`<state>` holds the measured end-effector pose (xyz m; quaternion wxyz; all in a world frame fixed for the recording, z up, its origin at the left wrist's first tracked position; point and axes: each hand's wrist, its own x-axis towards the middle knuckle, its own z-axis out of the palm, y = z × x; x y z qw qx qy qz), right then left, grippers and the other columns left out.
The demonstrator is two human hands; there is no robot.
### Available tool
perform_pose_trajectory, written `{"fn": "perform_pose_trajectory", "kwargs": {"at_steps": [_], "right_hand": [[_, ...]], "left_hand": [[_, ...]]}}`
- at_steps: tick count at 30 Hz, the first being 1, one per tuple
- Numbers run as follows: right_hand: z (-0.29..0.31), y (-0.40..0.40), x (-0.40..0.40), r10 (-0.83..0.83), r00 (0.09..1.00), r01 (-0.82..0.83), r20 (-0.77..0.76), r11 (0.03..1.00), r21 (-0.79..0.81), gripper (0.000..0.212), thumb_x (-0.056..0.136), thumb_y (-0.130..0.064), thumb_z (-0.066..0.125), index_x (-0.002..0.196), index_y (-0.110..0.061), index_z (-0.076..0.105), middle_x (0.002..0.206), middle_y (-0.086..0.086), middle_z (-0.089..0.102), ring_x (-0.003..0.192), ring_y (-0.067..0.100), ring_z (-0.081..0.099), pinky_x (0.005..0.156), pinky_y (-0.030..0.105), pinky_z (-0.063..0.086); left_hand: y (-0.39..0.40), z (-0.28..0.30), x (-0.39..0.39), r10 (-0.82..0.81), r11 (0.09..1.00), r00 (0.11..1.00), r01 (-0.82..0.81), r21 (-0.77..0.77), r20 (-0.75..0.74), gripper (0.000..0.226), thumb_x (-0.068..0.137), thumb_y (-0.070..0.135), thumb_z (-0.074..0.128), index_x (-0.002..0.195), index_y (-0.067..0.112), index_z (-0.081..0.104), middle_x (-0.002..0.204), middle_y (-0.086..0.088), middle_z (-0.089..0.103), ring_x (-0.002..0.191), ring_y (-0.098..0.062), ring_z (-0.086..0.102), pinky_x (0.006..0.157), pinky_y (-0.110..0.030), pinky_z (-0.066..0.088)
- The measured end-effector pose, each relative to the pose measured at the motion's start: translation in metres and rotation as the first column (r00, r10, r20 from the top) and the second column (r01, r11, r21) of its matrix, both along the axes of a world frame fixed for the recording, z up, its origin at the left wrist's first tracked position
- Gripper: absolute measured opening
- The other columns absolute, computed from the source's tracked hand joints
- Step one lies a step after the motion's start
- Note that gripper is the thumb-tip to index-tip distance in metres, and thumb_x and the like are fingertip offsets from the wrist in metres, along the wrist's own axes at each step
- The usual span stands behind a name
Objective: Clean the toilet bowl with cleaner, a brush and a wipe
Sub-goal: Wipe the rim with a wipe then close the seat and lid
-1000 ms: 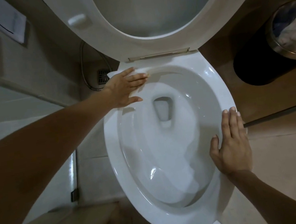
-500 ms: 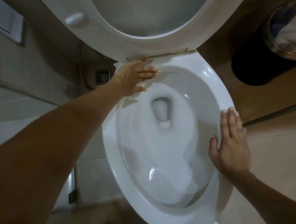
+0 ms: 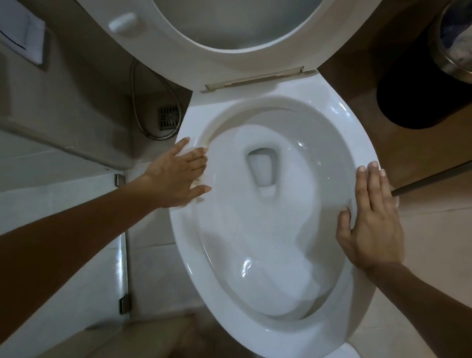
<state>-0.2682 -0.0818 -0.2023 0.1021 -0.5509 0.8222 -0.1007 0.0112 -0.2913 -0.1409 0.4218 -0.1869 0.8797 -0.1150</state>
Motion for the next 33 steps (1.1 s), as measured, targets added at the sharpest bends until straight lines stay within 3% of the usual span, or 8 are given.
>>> {"fn": "perform_pose_trajectory", "kwargs": {"at_steps": [8, 16, 22, 25, 27, 30, 33], "right_hand": [[-0.003, 0.001, 0.000, -0.002, 1.000, 0.002, 0.000, 1.000, -0.005, 0.073, 0.087, -0.028, 0.036, 0.153, -0.006, 0.015, 0.161, 0.010, 0.010, 0.148, 0.023, 0.008, 0.117, 0.043, 0.021], [0.001, 0.001, 0.001, -0.003, 1.000, 0.003, 0.017, 1.000, 0.010, 0.073, 0.088, -0.028, 0.037, 0.154, -0.009, 0.013, 0.162, 0.008, 0.006, 0.149, 0.022, 0.005, 0.116, 0.042, 0.017], [0.000, 0.002, 0.001, -0.001, 1.000, 0.001, 0.010, 1.000, 0.012, 0.072, 0.088, -0.030, 0.035, 0.154, -0.008, 0.012, 0.162, 0.008, 0.005, 0.149, 0.022, 0.005, 0.115, 0.047, 0.021], [-0.001, 0.002, 0.000, -0.005, 1.000, 0.005, 0.009, 1.000, 0.018, 0.073, 0.088, -0.030, 0.035, 0.154, -0.008, 0.011, 0.162, 0.008, 0.005, 0.149, 0.022, 0.005, 0.115, 0.048, 0.024], [-0.001, 0.002, 0.000, -0.001, 1.000, 0.001, 0.005, 1.000, 0.022, 0.073, 0.089, -0.030, 0.035, 0.154, -0.008, 0.011, 0.162, 0.009, 0.005, 0.149, 0.022, 0.005, 0.115, 0.048, 0.025], [0.000, 0.002, 0.000, 0.002, 1.000, -0.002, 0.002, 1.000, 0.029, 0.073, 0.089, -0.031, 0.033, 0.154, -0.009, 0.009, 0.162, 0.009, 0.004, 0.149, 0.023, 0.005, 0.115, 0.047, 0.024], [-0.002, 0.001, 0.000, 0.004, 1.000, -0.004, -0.007, 1.000, 0.023, 0.073, 0.089, -0.032, 0.032, 0.154, -0.008, 0.010, 0.162, 0.009, 0.005, 0.149, 0.023, 0.005, 0.115, 0.047, 0.025]], "left_hand": [[-0.013, 0.002, -0.006, -0.102, 0.985, 0.990, 0.113, -0.126, 0.093, 0.054, 0.102, 0.038, 0.007, 0.151, 0.016, -0.001, 0.159, -0.005, -0.008, 0.145, -0.021, -0.013, 0.115, -0.054, -0.008], [0.046, 0.004, 0.020, -0.018, 1.000, 0.999, 0.018, 0.006, 0.038, 0.051, 0.104, 0.034, 0.013, 0.151, 0.013, 0.017, 0.158, -0.005, 0.017, 0.147, -0.026, 0.001, 0.115, -0.055, -0.002], [0.041, 0.011, 0.021, -0.065, 0.997, 0.996, 0.063, 0.035, 0.057, 0.051, 0.104, 0.037, 0.016, 0.151, 0.018, 0.017, 0.159, -0.004, 0.014, 0.147, -0.025, 0.001, 0.115, -0.056, -0.004], [0.050, 0.008, 0.024, 0.017, 0.999, 1.000, -0.017, 0.031, 0.001, 0.050, 0.103, 0.038, 0.012, 0.149, 0.022, 0.025, 0.158, -0.003, 0.019, 0.147, -0.024, 0.002, 0.115, -0.054, -0.004], [0.062, 0.006, 0.031, 0.051, 0.997, 0.996, -0.046, 0.066, -0.074, 0.051, 0.102, 0.037, 0.011, 0.145, 0.022, 0.034, 0.154, -0.003, 0.029, 0.147, -0.025, 0.009, 0.115, -0.054, 0.000], [0.083, 0.002, 0.047, 0.026, 0.989, 0.976, 0.006, 0.150, -0.214, 0.067, 0.099, 0.038, -0.001, 0.132, 0.021, 0.054, 0.137, -0.003, 0.053, 0.138, -0.027, 0.036, 0.112, -0.053, 0.022], [0.095, -0.002, 0.056, 0.052, 0.963, 0.961, 0.023, 0.270, -0.270, 0.079, 0.098, 0.038, -0.010, 0.124, 0.018, 0.062, 0.125, -0.004, 0.063, 0.127, -0.026, 0.050, 0.105, -0.044, 0.037]]}}
